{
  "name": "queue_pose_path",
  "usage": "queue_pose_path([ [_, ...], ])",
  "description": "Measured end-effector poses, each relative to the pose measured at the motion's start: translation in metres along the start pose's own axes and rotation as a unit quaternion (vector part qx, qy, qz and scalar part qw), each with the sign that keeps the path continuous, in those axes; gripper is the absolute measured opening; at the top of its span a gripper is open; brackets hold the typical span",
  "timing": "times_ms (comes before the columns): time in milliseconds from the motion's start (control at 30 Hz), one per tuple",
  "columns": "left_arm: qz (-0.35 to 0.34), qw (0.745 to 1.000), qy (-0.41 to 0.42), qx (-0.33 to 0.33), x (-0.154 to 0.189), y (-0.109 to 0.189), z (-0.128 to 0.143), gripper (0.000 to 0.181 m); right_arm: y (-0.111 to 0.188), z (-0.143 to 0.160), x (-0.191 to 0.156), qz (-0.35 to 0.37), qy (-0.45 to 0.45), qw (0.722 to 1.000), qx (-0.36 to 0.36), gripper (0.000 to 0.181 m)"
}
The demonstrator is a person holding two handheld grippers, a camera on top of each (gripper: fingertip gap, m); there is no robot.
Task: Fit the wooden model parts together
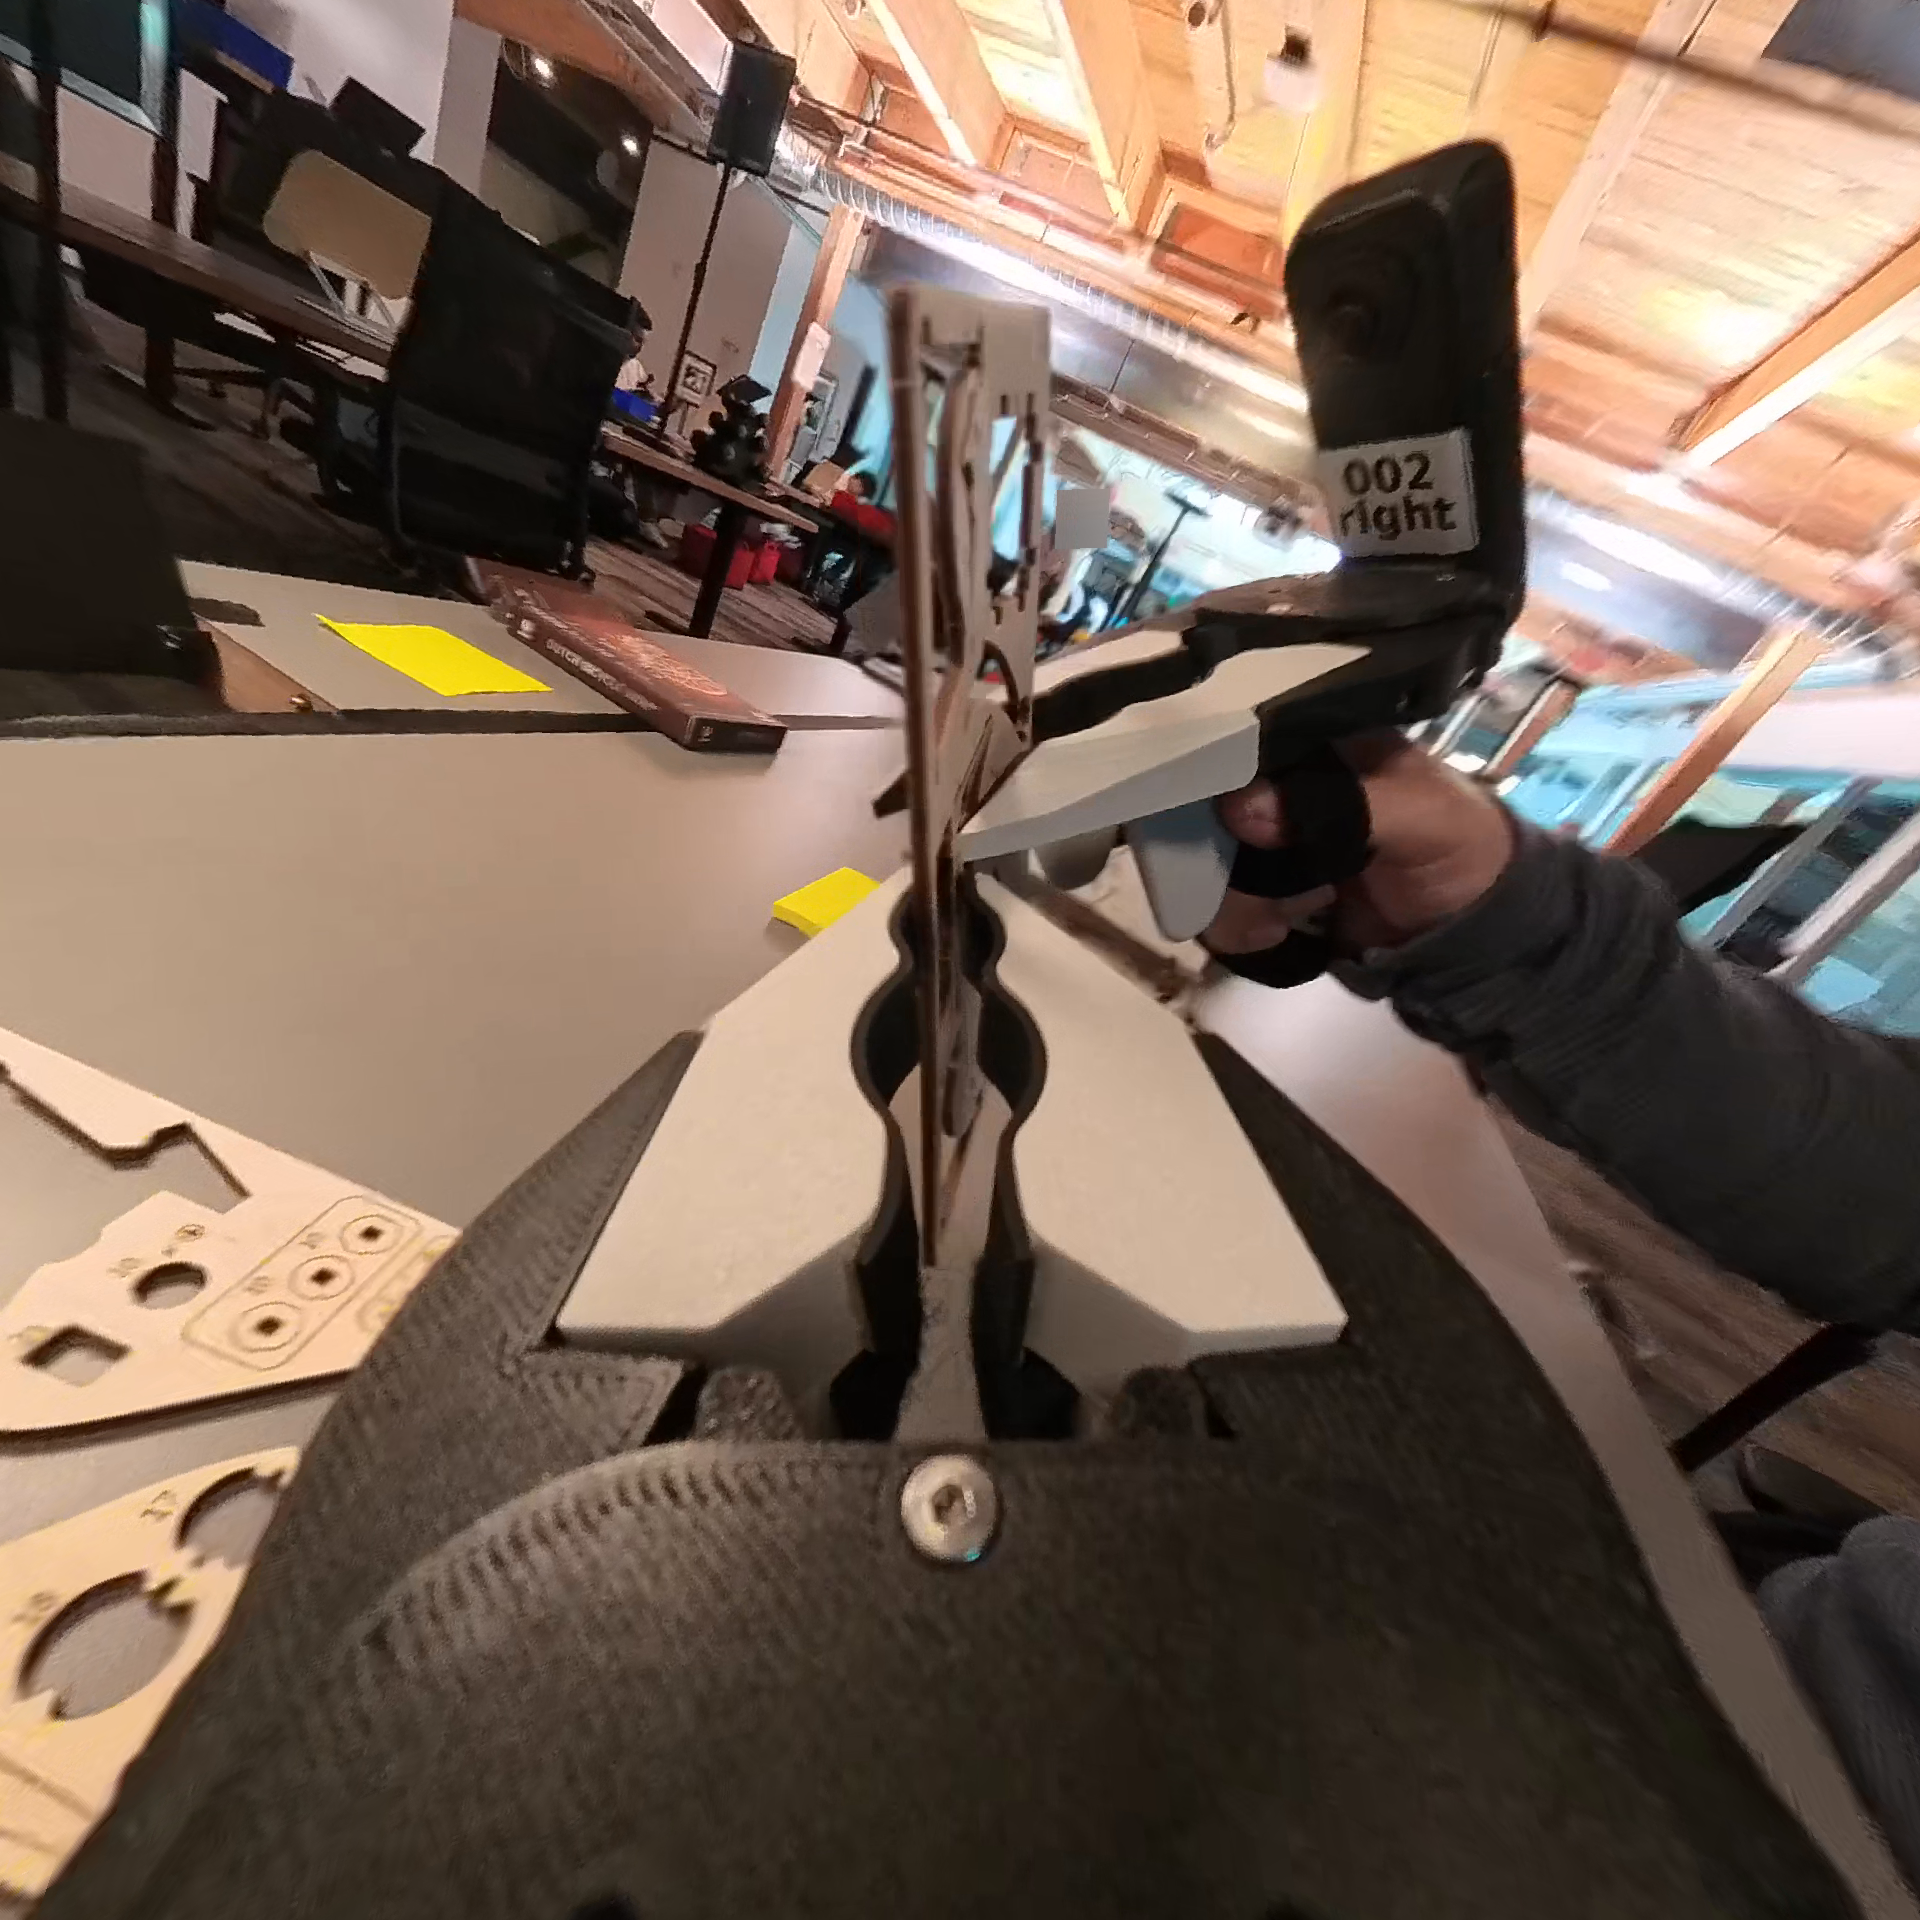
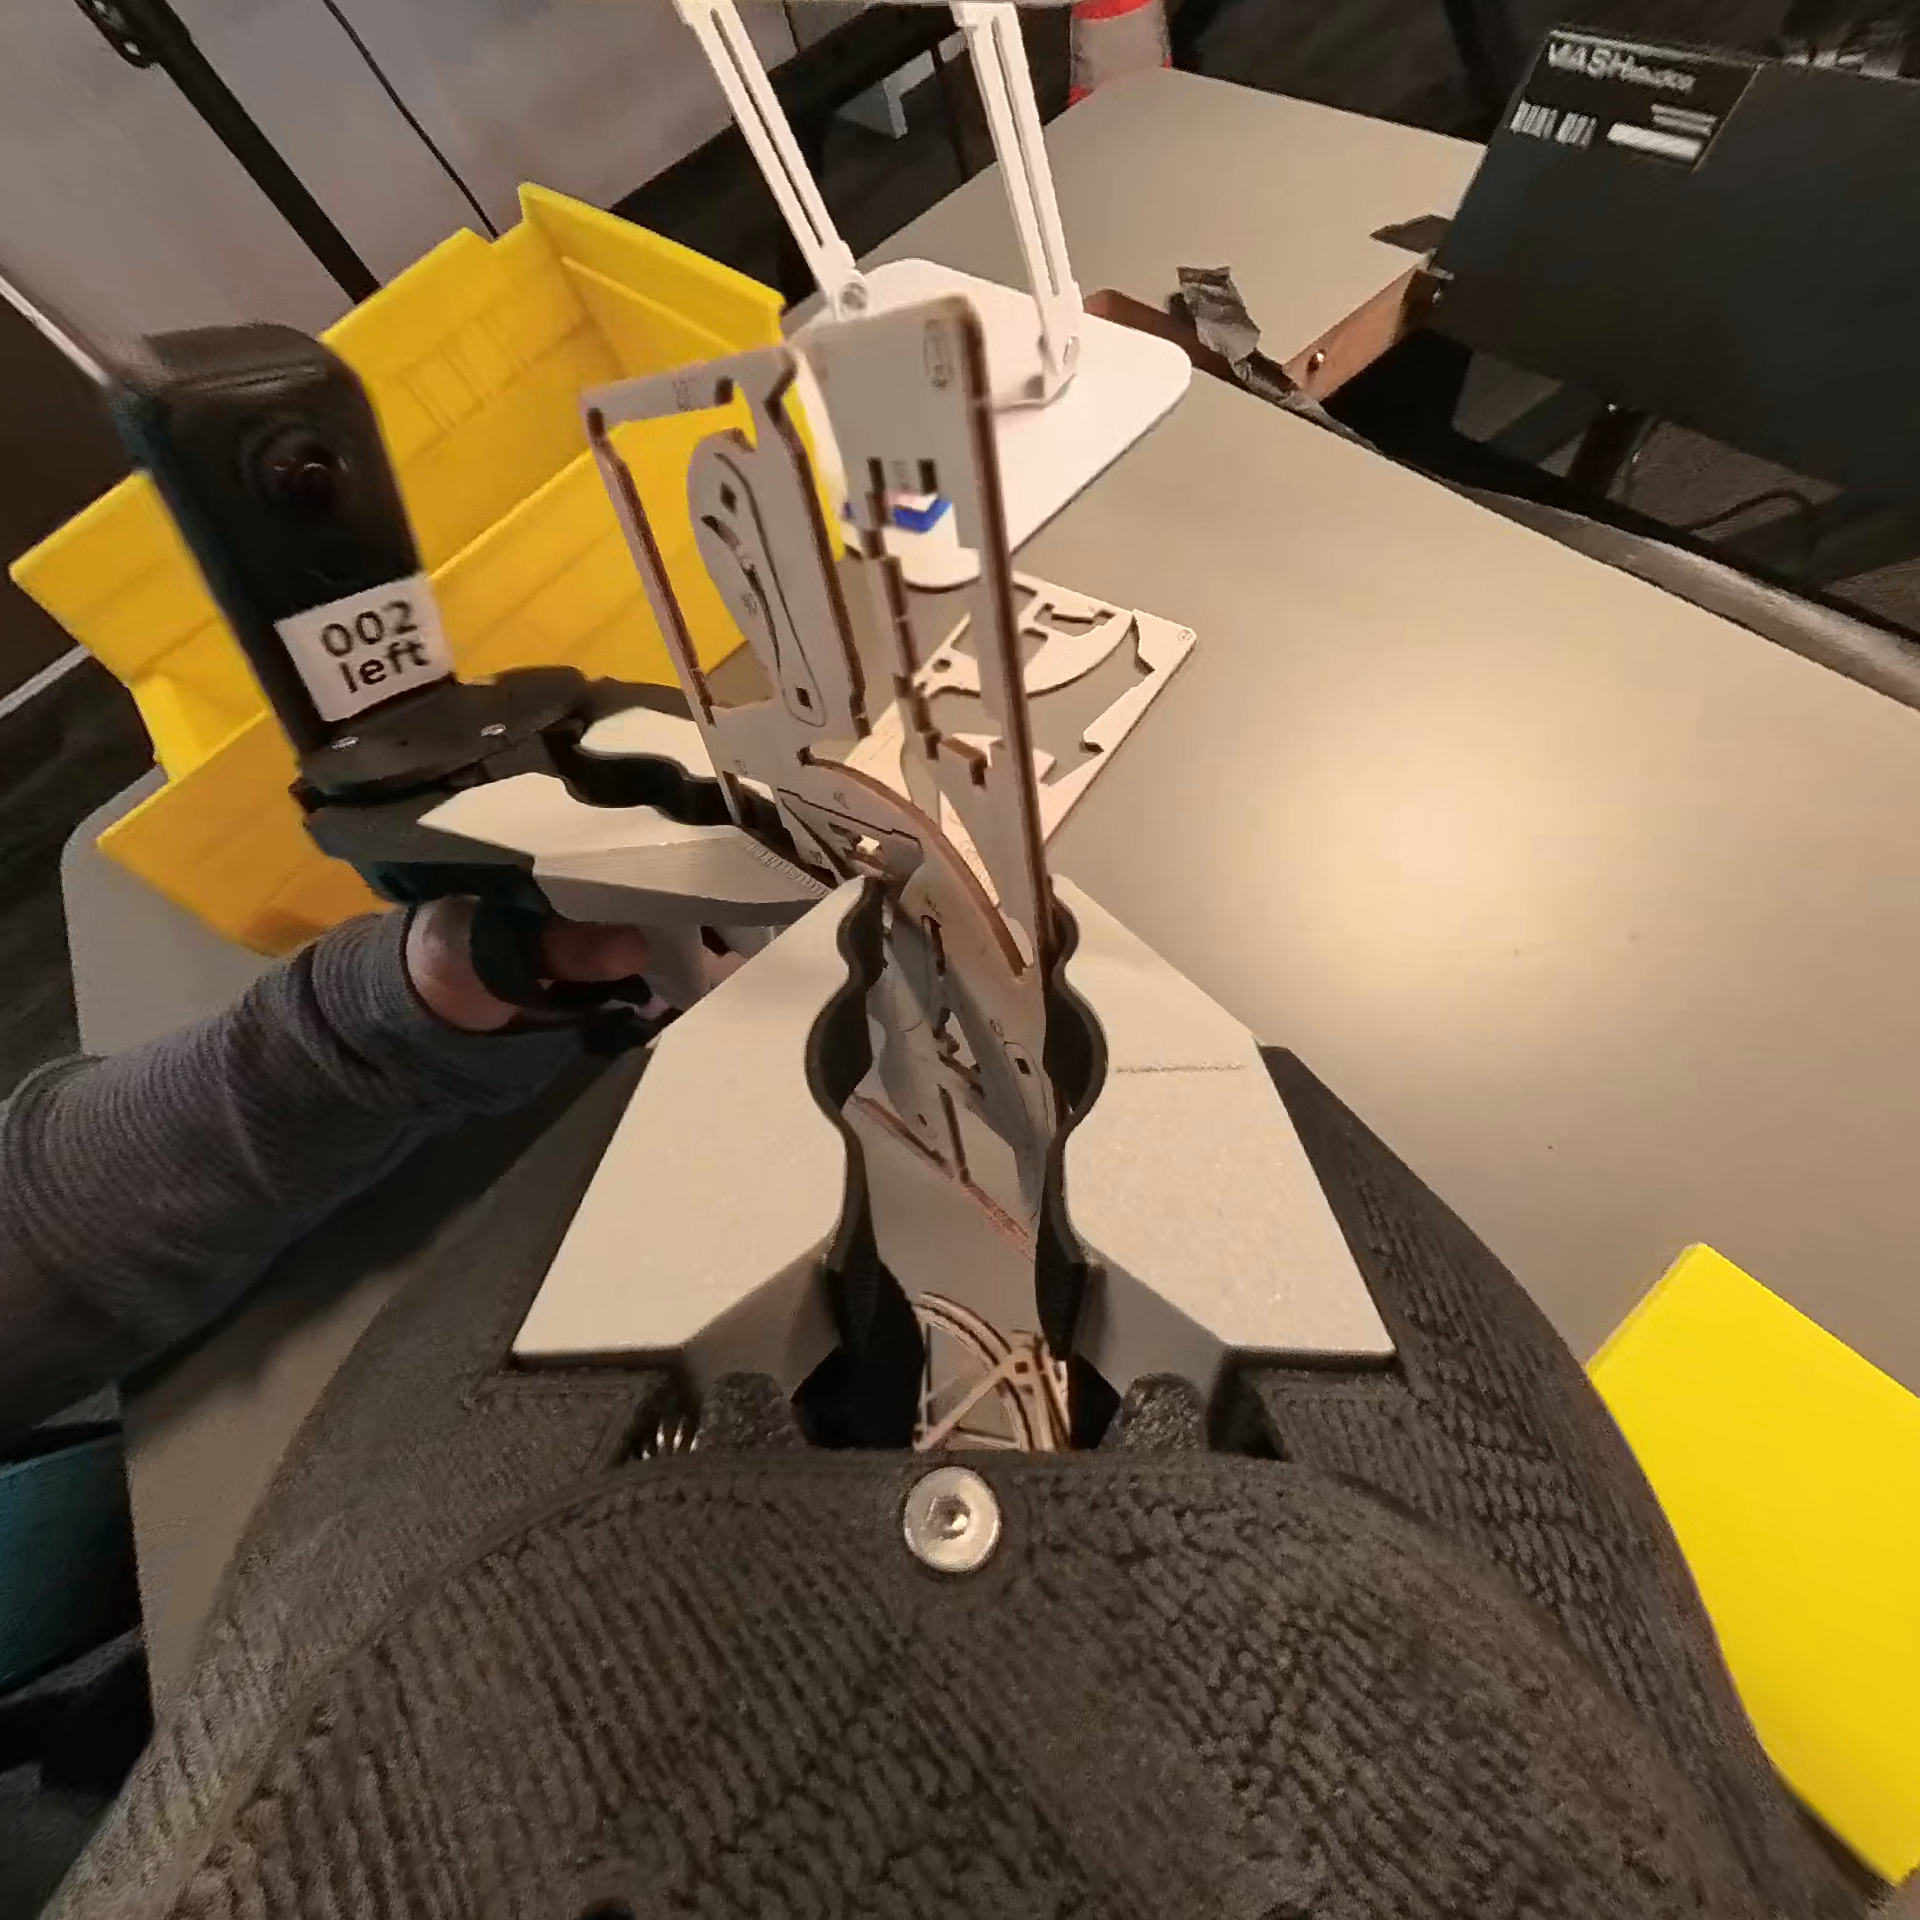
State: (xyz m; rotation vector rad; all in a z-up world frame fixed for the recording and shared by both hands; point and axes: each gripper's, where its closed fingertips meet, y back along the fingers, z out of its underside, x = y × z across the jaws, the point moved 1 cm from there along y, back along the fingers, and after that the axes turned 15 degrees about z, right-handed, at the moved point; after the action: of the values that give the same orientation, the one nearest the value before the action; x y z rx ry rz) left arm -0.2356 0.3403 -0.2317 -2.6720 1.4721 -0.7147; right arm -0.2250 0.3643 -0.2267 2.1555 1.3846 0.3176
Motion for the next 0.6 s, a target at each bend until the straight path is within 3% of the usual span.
queue_pose_path([
  [233, 0.026, 0.999, 0.038, 0.027, 0.004, -0.002, -0.003, 0.000, 0.004, -0.012, -0.002, -0.072, -0.079, 0.993, 0.049, 0.031],
  [600, -0.015, 1.000, 0.006, 0.008, 0.001, -0.006, -0.002, 0.002, -0.001, -0.011, 0.008, 0.042, -0.017, 0.998, 0.049, 0.031],
])
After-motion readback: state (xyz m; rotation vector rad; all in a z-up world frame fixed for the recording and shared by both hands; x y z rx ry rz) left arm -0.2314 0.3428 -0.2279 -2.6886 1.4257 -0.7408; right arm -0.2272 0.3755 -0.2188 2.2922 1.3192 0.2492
